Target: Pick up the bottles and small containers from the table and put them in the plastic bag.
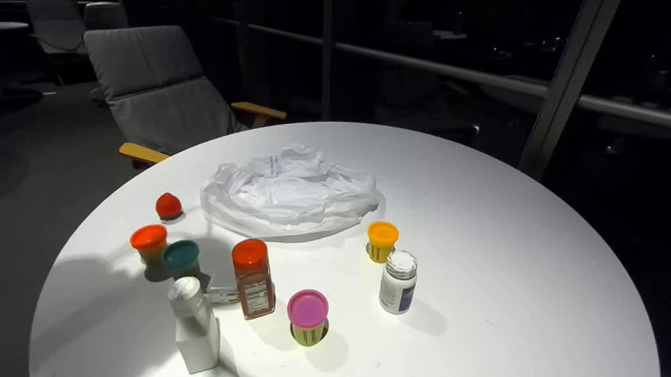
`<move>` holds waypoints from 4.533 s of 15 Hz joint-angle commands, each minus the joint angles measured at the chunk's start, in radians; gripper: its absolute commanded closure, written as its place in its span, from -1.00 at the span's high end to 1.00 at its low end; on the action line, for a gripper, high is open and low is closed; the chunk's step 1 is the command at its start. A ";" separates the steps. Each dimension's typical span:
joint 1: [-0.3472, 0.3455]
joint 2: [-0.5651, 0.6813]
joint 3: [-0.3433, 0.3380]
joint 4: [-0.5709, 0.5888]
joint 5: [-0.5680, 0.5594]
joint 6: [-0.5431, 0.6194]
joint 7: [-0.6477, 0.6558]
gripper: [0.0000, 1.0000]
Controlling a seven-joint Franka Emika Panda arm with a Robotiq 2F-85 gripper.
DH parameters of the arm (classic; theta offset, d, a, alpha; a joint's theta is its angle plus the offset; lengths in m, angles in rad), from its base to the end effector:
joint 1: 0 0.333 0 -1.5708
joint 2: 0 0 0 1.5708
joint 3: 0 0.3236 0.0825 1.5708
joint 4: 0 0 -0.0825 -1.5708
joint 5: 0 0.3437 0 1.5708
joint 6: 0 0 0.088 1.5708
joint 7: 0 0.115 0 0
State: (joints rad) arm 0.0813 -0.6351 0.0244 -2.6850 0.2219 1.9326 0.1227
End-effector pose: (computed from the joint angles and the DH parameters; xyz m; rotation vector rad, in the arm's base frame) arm 0.2890 0.0476 0.4341 -2.9560 0.1681 0.2029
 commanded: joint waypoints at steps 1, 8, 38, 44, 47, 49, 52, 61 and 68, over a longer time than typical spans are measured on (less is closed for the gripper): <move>-0.012 0.000 0.011 0.004 0.006 -0.003 -0.006 1.00; -0.016 0.020 0.007 0.026 0.003 0.007 -0.011 1.00; -0.224 0.955 -0.133 0.558 -0.151 0.501 -0.008 1.00; -0.247 1.077 -0.145 0.670 -0.147 0.457 -0.008 1.00; -0.262 1.122 -0.143 0.715 -0.137 0.426 -0.013 1.00; -0.271 1.150 -0.143 0.744 -0.133 0.403 -0.013 1.00; -0.285 1.190 -0.140 0.785 -0.119 0.371 -0.016 1.00; -0.301 1.260 -0.133 0.848 -0.087 0.304 -0.031 0.02; -0.306 1.148 -0.133 0.772 -0.029 0.263 -0.017 -0.55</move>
State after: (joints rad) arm -0.2082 0.6051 -0.1170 -1.8690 0.1428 2.2355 0.1204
